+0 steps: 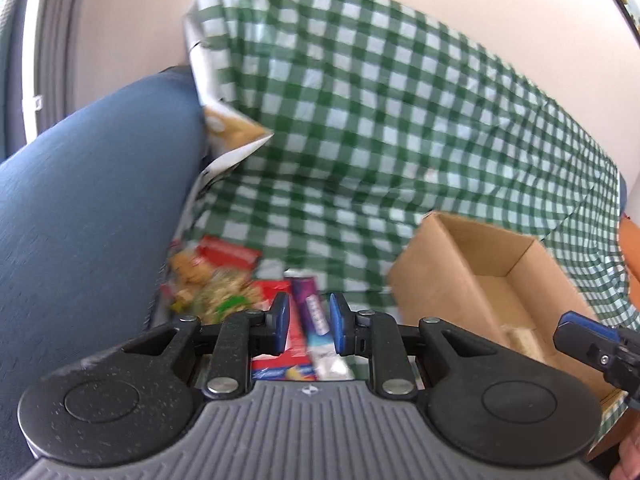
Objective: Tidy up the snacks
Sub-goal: 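Grasp the purple candy bar with the right gripper while the left reaches toward the peanut bag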
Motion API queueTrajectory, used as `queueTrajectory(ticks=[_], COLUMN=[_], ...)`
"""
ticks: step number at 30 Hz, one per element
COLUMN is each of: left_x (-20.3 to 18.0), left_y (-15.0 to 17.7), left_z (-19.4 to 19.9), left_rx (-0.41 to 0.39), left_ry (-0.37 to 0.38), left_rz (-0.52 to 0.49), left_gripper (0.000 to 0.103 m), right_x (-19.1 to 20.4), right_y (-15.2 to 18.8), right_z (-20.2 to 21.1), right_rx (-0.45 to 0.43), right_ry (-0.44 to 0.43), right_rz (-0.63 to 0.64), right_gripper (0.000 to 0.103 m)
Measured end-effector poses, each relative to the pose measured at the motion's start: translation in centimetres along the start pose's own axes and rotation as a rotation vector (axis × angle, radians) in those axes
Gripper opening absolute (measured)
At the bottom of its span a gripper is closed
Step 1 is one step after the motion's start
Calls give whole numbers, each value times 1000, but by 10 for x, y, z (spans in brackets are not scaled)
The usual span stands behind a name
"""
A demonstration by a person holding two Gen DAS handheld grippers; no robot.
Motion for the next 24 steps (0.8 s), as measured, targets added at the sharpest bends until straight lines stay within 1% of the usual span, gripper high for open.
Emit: queueTrajectory(ticks=[2, 5, 7, 10, 14, 16, 19, 20, 21, 22, 23, 24], left_x=[11, 20, 26, 30, 35, 38, 40, 40, 40, 40, 40, 41], left_y=[5, 1, -1, -2, -4, -6, -7, -8, -8, -7, -8, -8], left_z=[-7, -11, -14, -20, -30, -33, -37, -38, -40, -41, -43, -45], left_rx=[25, 14, 12, 9, 13, 11, 12, 13, 12, 10, 7, 8], left_ry=[-29, -43, -52, -68, -95, -106, -122, -123, -127, -134, -141, -146], left_rz=[-11, -7, 3, 13, 22, 27, 34, 35, 34, 28, 22, 19], left_gripper=[23, 23, 23, 23, 24, 26, 28, 32, 39, 42, 45, 45], right_x=[19, 44, 57, 72, 88, 94, 97, 97, 97, 96, 97, 97], right_y=[1, 6, 12, 23, 39, 47, 59, 62, 66, 72, 77, 81], right_z=[-12, -32, -45, -64, -87, -97, -108, -113, -118, -122, -126, -129], right_rx=[18, 54, 97, 171, 258, 301, 366, 388, 415, 445, 471, 491], right_ry=[-43, -89, -112, -111, -130, -143, -159, -163, -165, -166, -167, -167], right_rz=[7, 17, 25, 56, 70, 60, 8, -13, -32, -47, -59, -68], right_gripper=[45, 44, 44, 44, 44, 44, 46, 47, 52, 59, 60, 60])
Point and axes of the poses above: each gripper's, at about its wrist camera, not at the fingertips, and z roughly against the way its jaws point, x to its left, y to its underside, the point moved 7 cm from there along -z, roughly the way its jaws point, and after that the axes turned 15 degrees about z, right-handed, at the moved point
